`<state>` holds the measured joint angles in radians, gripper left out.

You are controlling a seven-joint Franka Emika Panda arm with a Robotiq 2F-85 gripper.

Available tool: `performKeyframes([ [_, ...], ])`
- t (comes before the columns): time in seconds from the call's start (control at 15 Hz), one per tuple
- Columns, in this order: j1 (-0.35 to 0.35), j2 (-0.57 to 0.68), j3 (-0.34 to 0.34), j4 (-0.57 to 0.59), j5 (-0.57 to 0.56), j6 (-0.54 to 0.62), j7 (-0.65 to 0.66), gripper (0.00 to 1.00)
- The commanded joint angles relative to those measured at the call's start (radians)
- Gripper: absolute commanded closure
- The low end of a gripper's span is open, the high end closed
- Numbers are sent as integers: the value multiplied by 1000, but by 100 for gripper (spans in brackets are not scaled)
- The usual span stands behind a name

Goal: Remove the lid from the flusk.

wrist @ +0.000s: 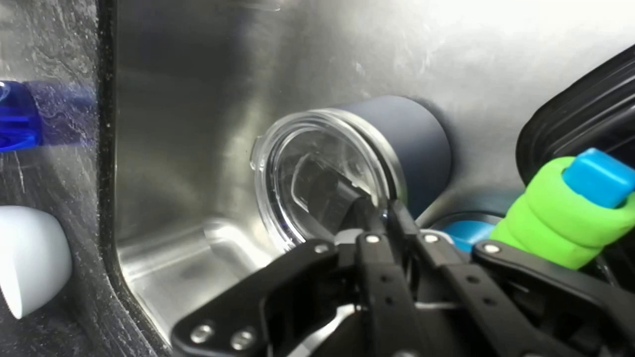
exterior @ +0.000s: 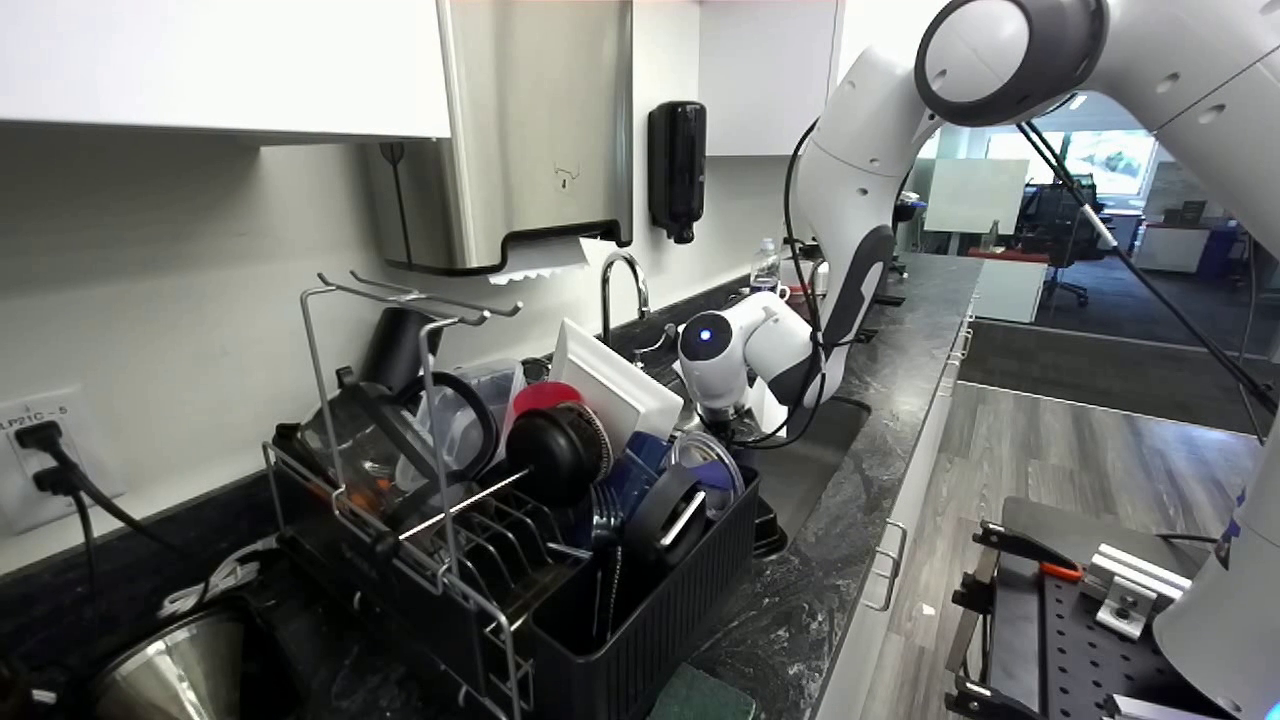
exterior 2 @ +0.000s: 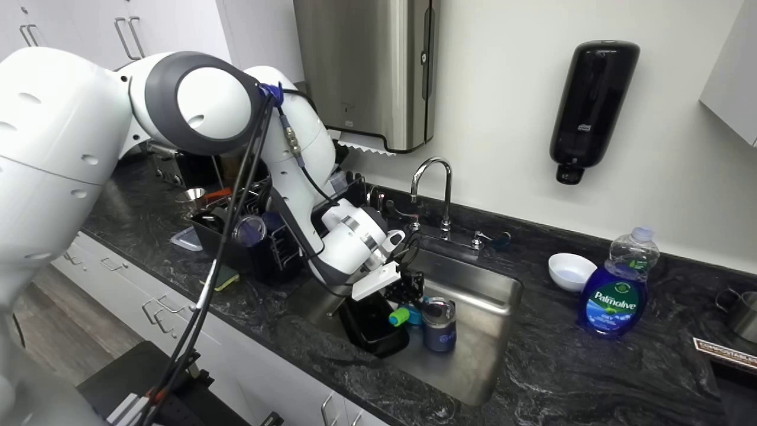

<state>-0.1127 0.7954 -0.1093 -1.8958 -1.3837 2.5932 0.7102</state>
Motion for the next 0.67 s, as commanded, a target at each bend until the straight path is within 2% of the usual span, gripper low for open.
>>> performKeyframes([
  [0.0,0,-9,-3,-7,13,6,-29,98],
  [0.2,-21,-74,20,-55,87,5,-108,98],
  [0.6,-24,-239,34,-165,365,7,-378,98],
])
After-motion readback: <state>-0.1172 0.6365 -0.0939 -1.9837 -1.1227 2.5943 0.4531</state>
